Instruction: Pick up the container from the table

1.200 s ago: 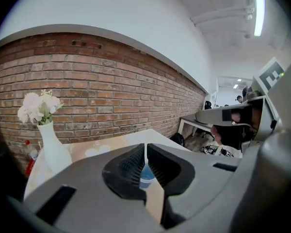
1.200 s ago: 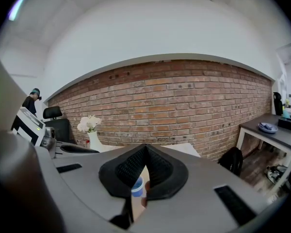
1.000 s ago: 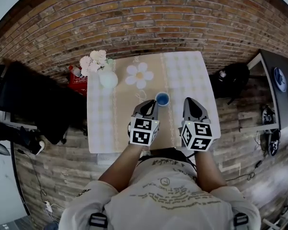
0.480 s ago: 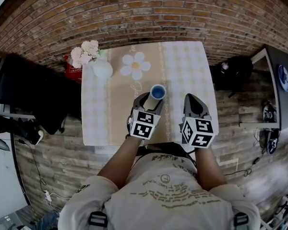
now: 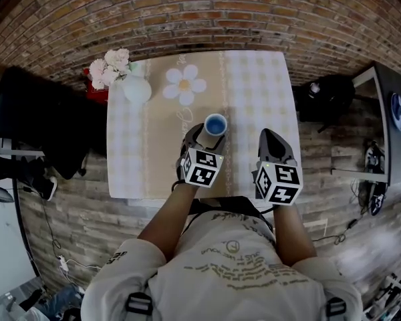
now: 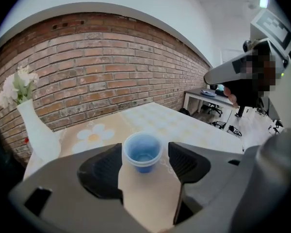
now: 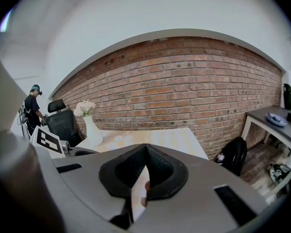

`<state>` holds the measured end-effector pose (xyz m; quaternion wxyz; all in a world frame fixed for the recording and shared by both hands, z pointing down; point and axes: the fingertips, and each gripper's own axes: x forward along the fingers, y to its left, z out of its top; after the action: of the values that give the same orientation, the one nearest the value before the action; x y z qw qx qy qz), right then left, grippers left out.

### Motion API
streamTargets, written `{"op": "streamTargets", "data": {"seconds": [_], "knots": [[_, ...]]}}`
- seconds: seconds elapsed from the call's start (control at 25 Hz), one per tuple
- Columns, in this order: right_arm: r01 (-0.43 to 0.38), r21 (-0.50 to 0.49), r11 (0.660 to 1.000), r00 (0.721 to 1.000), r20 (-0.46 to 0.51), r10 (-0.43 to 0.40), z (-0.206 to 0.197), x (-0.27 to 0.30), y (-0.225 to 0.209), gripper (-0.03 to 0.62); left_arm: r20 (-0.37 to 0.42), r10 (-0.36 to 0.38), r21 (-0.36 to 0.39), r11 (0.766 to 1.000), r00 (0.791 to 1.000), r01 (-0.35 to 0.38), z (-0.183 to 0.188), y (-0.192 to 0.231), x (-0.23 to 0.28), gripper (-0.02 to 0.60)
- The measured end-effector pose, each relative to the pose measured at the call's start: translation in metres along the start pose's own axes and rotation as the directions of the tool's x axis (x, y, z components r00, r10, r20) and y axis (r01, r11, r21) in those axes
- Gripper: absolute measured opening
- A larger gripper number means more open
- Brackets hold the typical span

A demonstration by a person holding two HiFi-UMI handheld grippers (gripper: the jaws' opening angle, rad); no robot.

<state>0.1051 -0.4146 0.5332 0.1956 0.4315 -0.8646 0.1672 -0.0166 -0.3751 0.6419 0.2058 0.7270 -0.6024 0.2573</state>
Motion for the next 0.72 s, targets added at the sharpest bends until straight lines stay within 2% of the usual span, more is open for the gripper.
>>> {"op": "streamTargets", "data": {"seconds": [0.72], "knots": [[-0.047,-0.045,0.998,0.997,-0.066,0.044,-0.016,0.017,-0.027,0.002,-0.032,0.105,-0.052,0.993,0.994,-0.107,-0.026,0.006,0.038,0.307]]}}
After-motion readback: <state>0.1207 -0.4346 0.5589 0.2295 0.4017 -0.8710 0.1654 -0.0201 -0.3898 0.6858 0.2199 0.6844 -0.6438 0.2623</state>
